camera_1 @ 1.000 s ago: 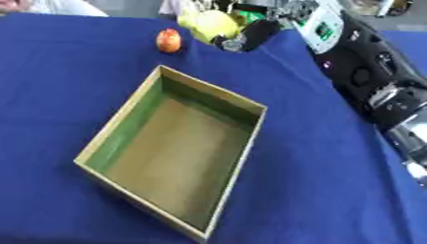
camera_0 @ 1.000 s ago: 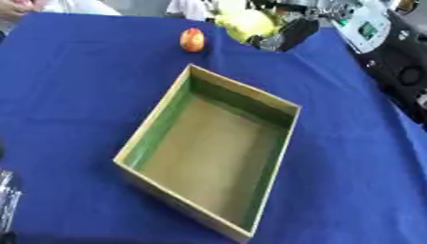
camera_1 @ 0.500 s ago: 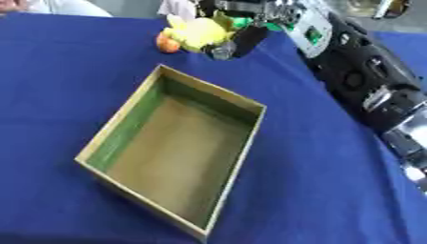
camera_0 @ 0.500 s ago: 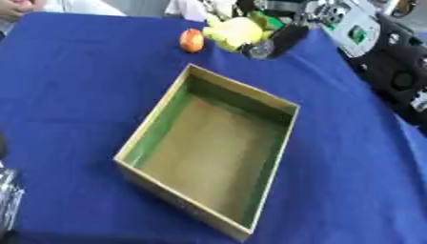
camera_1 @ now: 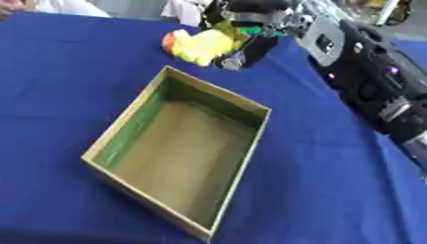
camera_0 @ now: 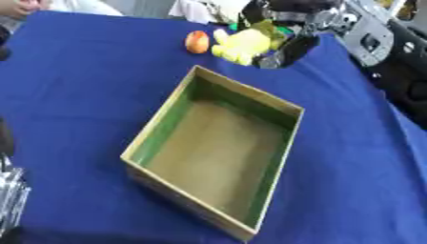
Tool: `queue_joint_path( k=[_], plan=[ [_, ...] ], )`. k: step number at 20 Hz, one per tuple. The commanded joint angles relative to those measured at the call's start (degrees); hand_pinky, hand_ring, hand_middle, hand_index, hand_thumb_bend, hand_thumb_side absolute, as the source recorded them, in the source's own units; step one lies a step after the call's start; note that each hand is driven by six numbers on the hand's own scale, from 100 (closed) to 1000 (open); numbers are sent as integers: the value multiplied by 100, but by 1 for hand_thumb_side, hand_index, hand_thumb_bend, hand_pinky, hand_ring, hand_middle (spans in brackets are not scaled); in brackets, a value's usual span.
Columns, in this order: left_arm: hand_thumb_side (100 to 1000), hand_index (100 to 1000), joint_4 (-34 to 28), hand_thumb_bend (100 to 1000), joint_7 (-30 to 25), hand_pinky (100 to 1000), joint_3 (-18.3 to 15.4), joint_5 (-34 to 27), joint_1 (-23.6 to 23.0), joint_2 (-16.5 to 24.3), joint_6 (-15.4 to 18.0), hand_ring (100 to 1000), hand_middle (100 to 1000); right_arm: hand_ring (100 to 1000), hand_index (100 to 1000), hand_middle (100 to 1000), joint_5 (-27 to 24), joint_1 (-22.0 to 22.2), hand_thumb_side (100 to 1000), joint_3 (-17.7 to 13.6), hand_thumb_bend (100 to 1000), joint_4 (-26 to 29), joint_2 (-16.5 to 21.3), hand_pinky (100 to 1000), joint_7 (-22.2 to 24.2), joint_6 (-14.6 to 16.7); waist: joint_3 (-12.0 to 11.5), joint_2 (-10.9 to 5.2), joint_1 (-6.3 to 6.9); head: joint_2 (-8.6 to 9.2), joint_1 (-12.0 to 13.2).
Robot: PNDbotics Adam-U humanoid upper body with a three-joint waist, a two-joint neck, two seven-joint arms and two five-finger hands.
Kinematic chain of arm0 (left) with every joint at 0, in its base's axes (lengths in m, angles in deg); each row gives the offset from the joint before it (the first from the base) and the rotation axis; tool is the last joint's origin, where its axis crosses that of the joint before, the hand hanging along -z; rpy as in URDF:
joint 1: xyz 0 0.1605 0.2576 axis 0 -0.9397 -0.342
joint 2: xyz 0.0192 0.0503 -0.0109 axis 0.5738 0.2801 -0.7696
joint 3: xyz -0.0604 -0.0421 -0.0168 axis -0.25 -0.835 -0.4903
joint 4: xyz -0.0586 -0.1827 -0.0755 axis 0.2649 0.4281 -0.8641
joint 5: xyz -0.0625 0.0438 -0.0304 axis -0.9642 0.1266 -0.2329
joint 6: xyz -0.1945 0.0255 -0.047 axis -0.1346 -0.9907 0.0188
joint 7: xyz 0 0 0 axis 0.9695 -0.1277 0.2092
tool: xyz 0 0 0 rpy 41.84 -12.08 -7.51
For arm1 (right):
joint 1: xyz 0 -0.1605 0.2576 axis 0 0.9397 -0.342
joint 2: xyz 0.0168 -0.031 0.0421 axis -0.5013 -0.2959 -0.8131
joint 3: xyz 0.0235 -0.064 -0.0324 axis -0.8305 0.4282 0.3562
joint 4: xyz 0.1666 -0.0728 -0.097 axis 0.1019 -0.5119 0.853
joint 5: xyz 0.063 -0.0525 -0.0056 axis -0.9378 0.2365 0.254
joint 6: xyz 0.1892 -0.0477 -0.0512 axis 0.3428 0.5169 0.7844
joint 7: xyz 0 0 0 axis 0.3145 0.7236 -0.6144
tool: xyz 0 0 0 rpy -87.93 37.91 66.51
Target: Pick up objects on the table and place them in the box.
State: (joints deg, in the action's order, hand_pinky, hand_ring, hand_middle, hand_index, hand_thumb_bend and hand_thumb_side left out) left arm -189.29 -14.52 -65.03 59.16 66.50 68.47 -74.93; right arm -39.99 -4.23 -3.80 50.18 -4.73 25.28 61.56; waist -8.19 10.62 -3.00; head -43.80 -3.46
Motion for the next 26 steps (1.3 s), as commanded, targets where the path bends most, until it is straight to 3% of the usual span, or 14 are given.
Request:
queue_joint_path(
  k=[1,12,21,26],
  plan=[
    [849,830,-85,364,-6,693,-36,38,23,142,-23,772,790,590,596,594,32,-31,251,-37,149,394,241,379,363,665,-2,-115,16,-31,-8],
    [852,829,-85,357,-126,690,87,-64,92,134,-69,773,792,568,574,580,331,296,244,-42,100,594,242,378,-678,665,-184,-129,28,-31,-339],
    [846,828,-85,358,-201,689,155,-155,225,67,-69,771,792,607,626,590,937,365,238,163,100,378,141,585,-1437,665,-339,-85,50,-31,-499],
    [846,828,-85,356,-214,690,164,-172,273,53,-65,771,793,675,609,579,1127,435,357,289,100,229,63,637,-1903,665,-392,-60,61,-31,-526]
  ],
)
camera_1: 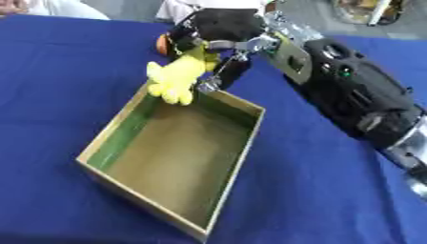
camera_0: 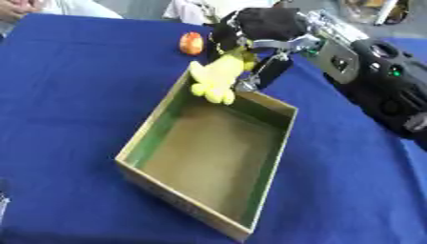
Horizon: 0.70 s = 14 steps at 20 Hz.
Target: Pick up objects on the table and place them in the box.
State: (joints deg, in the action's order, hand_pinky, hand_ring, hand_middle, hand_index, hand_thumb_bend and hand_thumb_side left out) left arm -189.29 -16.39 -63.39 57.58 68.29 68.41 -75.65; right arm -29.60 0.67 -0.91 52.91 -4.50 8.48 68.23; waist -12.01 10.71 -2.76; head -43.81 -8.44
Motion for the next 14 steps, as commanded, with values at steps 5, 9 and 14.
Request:
queue_joint_path(
  k=[5,9,14],
  plan=[
    [845,828,-85,355,-32,690,6,-25,114,53,2,771,793,718,590,575,294,22,457,60,100,-135,20,690,-649,-1,-33,-63,42,-30,-39],
    [840,827,-85,356,-64,690,43,-55,182,3,-15,772,793,742,608,595,158,330,577,29,100,-371,-64,725,-659,-1,-124,-82,76,-30,-110],
    [842,827,-85,352,-76,690,47,-67,196,-9,-29,771,793,764,648,654,-100,392,534,18,100,-559,-76,749,-232,-1,-137,-80,98,-30,-116]
  ],
)
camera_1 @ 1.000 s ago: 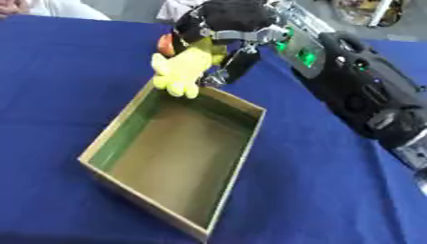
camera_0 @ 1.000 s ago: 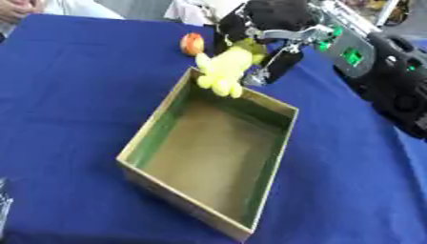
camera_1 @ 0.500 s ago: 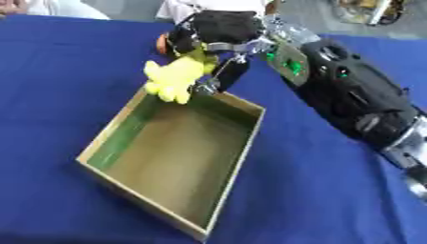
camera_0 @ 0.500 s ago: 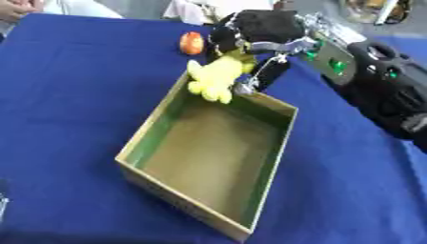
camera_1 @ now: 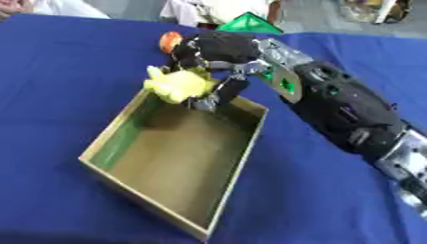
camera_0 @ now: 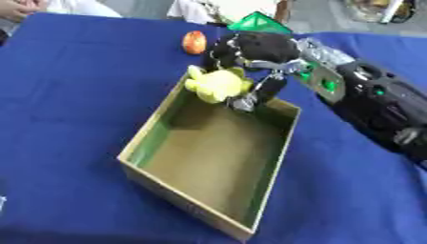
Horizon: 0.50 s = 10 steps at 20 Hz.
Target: Pick up objects on the table and place them in the box.
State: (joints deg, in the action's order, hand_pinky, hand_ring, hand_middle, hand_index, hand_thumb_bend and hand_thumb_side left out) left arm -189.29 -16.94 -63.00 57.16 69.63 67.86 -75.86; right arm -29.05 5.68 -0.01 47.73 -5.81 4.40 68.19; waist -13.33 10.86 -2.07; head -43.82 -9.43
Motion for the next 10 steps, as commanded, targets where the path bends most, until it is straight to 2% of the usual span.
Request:
queue_joint_path(
  k=[1,6,8,10],
  plan=[
    [842,827,-85,351,-22,690,9,-27,64,47,-11,771,793,761,651,658,-212,-127,508,-81,100,-52,52,742,274,2,-7,-83,33,-30,-19],
    [844,827,-85,348,-17,689,9,-37,69,49,-17,771,793,751,674,668,-443,-250,391,-143,119,61,54,733,693,2,-10,-48,41,-30,-33],
    [845,827,-85,347,-18,689,10,-41,66,50,-21,771,793,760,691,692,-472,-306,410,-166,206,143,71,744,779,2,-9,-43,40,-30,-28],
    [845,827,-85,347,-22,689,13,-44,61,52,-27,771,793,783,709,725,-454,-372,384,-183,276,234,79,764,771,2,-7,-43,38,-30,-31]
  ],
)
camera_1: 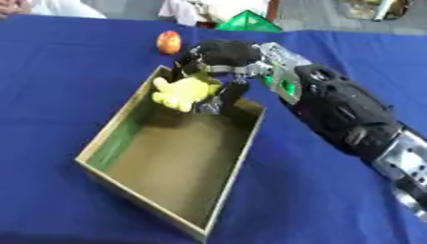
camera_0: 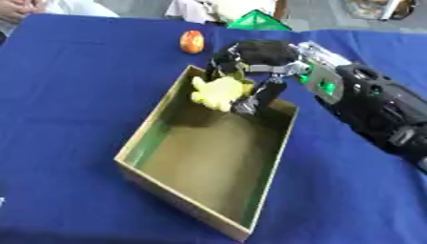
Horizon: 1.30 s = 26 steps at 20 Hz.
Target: Pick up objects on the table and place them in the box.
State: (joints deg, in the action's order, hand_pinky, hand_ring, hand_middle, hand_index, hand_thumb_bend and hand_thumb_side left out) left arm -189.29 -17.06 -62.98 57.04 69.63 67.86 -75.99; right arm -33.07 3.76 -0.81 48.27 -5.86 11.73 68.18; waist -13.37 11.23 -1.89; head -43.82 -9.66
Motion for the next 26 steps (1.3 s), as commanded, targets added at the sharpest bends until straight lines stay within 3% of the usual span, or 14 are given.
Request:
queue_joint_path(
  k=[1,2,7,12,15,18,19,26],
  plan=[
    [845,827,-85,346,-11,689,13,-33,58,52,-16,771,793,790,732,736,0,-215,338,-115,307,234,91,772,-5,3,-3,-82,19,-30,-7],
    [845,827,-85,346,-13,689,13,-32,55,52,-18,771,793,795,758,750,75,-243,311,-120,335,287,97,778,-78,3,-3,-83,18,-30,-8],
    [846,826,-85,345,-16,689,16,-35,45,57,-26,771,793,800,803,786,674,-321,441,-31,468,430,141,802,-691,3,-3,-86,8,-30,8],
    [846,826,-85,344,-27,689,28,-42,42,61,-37,771,793,832,852,821,1418,-326,532,143,498,410,161,834,-1332,3,-6,-95,1,-30,20],
    [846,826,-85,344,-41,689,39,-48,41,61,-41,772,793,836,868,833,1862,-315,353,217,447,277,153,845,-1646,3,-5,-105,-2,-30,28],
    [846,826,-85,344,-48,689,40,-52,41,61,-40,772,793,836,868,833,2221,-301,353,243,447,159,133,845,-1968,3,-6,-106,-3,-30,29],
    [848,826,-85,340,-49,689,40,-53,41,60,-41,772,792,821,868,824,2309,-290,391,227,453,119,129,842,-2074,3,-6,-104,-2,-30,37],
    [849,826,-85,339,-44,689,34,-58,29,64,-44,770,791,834,846,812,2766,-327,399,-80,452,-29,194,845,-2705,3,-3,-85,2,-30,78]
  ],
)
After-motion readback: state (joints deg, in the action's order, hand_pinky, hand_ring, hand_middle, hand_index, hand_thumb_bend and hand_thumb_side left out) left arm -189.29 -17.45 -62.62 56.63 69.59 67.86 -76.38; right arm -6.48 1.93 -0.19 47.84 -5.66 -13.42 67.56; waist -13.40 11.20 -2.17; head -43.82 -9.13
